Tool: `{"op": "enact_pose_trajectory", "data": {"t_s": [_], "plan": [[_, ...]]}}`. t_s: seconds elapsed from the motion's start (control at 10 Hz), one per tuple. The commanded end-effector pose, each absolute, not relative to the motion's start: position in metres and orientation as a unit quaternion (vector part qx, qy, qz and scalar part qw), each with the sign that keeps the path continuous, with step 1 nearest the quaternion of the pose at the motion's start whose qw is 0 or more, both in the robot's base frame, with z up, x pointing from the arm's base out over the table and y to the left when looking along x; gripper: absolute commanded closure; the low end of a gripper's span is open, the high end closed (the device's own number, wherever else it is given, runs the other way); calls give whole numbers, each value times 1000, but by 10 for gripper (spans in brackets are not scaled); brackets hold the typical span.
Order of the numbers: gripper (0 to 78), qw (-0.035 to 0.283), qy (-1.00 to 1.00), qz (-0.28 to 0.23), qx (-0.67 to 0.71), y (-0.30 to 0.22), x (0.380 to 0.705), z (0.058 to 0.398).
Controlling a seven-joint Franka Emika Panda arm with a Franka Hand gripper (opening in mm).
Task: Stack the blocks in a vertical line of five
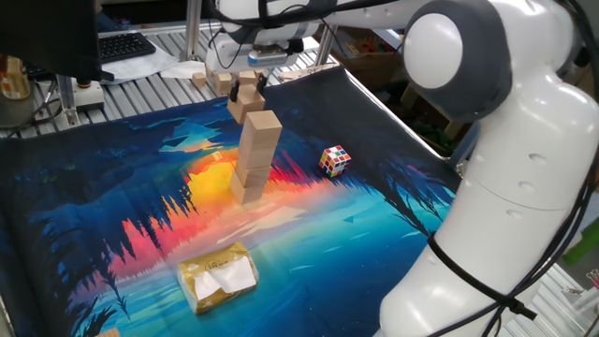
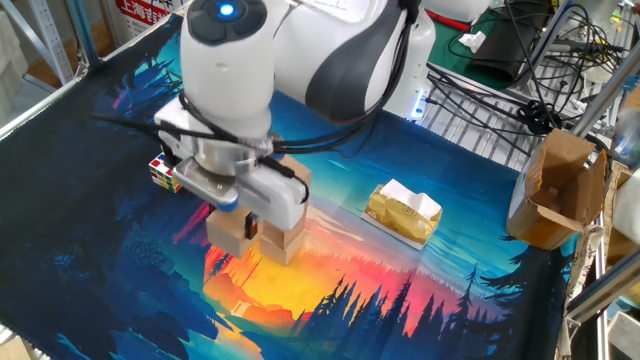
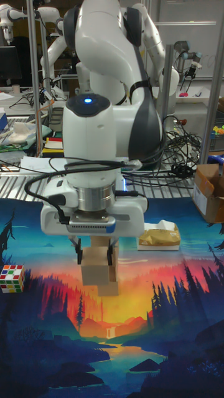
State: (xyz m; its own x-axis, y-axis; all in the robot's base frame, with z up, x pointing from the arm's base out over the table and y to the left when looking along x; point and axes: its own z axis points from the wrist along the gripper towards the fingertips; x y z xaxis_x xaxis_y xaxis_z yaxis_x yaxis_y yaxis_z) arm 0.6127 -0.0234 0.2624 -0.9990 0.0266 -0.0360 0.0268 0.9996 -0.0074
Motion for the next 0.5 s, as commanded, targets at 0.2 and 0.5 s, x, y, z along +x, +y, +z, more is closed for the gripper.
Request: {"op": "enact_pose_trajectory", "data": {"t_s": [0.2, 0.5], "plan": [[764, 12, 1000, -11, 22, -25, 607, 294], [764, 10, 999, -10, 39, -18, 595, 311]]}}
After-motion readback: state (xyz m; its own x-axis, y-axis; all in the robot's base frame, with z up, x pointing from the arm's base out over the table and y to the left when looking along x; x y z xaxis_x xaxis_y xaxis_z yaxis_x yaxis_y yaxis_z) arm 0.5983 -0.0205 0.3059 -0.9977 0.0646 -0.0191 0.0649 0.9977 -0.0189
